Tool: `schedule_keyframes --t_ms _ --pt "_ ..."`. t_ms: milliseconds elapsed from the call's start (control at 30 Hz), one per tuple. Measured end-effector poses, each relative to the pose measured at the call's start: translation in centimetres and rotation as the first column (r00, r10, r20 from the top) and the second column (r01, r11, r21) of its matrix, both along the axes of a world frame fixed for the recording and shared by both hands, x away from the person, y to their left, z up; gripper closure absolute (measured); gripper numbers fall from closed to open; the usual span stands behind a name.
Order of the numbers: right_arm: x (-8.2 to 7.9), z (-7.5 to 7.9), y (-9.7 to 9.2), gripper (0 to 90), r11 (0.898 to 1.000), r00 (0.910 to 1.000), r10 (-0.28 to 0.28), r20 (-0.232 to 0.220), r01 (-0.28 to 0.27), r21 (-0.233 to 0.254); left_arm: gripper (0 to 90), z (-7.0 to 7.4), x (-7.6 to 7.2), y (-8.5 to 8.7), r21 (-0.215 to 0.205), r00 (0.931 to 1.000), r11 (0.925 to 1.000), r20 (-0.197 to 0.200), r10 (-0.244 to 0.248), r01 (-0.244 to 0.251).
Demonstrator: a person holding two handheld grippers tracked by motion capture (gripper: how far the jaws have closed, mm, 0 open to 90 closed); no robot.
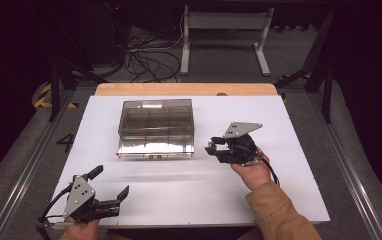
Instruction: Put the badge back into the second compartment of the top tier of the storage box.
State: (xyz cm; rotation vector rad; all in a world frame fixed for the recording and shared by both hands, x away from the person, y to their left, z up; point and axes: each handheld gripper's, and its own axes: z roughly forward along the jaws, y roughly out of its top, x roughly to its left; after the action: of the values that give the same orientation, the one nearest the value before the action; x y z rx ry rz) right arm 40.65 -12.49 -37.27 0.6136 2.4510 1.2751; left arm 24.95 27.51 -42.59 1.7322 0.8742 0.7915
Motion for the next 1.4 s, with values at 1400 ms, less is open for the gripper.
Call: schedule_keyframes --t_ms 1400 --pt "1.6 3.1 6.4 57.2 0.995 0.9948 0.102 0.002 -0.102 0.003 3.3 0.0 0.0 0.0 0.003 1.0 1.0 -0.001 -0.007 0.007"
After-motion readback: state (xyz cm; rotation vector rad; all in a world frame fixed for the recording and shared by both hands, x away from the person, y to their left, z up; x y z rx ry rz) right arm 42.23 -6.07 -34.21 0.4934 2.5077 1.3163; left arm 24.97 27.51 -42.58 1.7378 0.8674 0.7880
